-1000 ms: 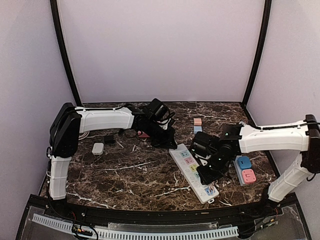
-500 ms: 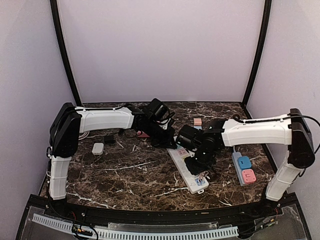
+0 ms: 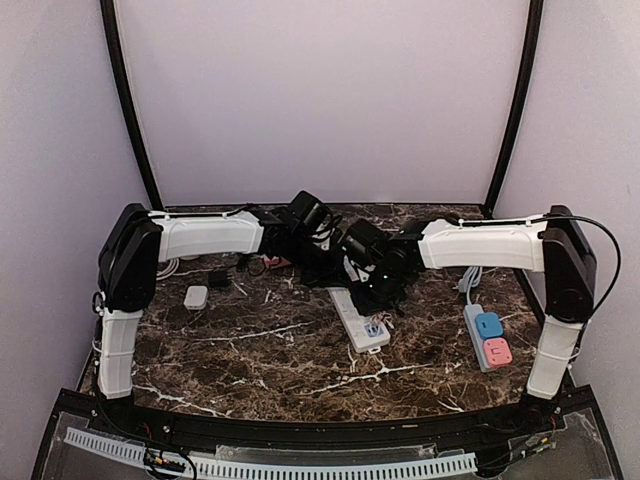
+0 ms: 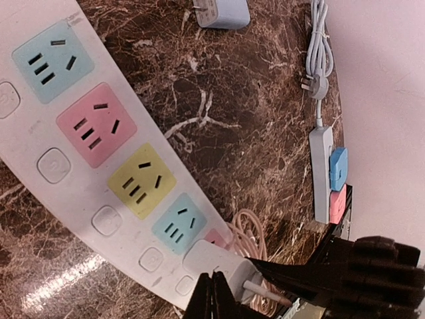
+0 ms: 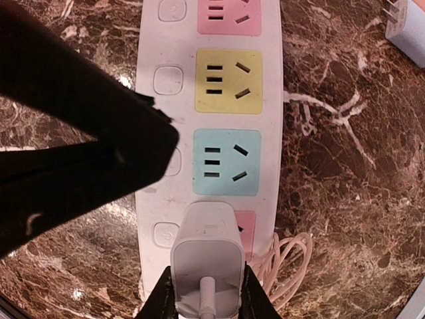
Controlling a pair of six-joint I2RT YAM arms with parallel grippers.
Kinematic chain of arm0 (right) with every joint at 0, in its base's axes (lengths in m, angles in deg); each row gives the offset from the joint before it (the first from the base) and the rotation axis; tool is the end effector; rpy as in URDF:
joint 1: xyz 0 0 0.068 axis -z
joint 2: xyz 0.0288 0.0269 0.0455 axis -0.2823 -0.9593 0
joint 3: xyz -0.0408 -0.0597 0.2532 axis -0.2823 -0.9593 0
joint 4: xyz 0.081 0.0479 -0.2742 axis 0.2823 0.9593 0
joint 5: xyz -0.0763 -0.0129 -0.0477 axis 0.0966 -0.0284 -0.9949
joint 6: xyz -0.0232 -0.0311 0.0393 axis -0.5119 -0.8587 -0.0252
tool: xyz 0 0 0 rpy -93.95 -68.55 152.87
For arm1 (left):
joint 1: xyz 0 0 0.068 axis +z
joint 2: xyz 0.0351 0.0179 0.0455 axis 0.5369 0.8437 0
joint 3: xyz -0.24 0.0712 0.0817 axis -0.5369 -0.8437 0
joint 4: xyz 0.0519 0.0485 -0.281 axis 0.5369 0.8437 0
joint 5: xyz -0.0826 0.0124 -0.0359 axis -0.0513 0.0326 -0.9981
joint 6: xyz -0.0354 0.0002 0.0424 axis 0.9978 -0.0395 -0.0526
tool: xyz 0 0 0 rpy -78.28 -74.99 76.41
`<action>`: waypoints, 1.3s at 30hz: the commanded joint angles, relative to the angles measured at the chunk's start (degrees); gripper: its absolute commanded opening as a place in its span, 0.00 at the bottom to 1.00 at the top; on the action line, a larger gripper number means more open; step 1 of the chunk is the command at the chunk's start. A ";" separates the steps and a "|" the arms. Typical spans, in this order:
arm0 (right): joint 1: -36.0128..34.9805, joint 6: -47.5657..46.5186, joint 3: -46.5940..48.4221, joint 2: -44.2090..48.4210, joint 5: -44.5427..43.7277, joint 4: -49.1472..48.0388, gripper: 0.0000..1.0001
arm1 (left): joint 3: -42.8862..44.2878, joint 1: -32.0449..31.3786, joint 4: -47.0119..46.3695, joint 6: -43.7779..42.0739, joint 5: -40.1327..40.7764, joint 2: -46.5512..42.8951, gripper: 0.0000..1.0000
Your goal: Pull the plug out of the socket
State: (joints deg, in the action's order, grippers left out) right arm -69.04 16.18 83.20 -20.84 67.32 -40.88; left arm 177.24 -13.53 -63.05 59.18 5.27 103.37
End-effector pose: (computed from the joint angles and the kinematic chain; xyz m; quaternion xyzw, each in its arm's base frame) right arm 0.2458 0.3133 0.1826 -0.1647 0.9699 0.0588 0.1693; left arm 0.3390 -0.3737 0.1892 0.1057 0.9045 -0.3958 0.1184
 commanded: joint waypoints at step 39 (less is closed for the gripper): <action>0.12 -1.22 -0.54 -1.43 -0.19 -7.77 0.29 | -4.77 0.91 -4.76 9.91 1.01 6.82 0.02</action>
State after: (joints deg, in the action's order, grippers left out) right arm -68.51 14.65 83.31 -21.89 67.75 -46.63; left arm 173.88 -12.78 -71.88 68.86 5.08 108.97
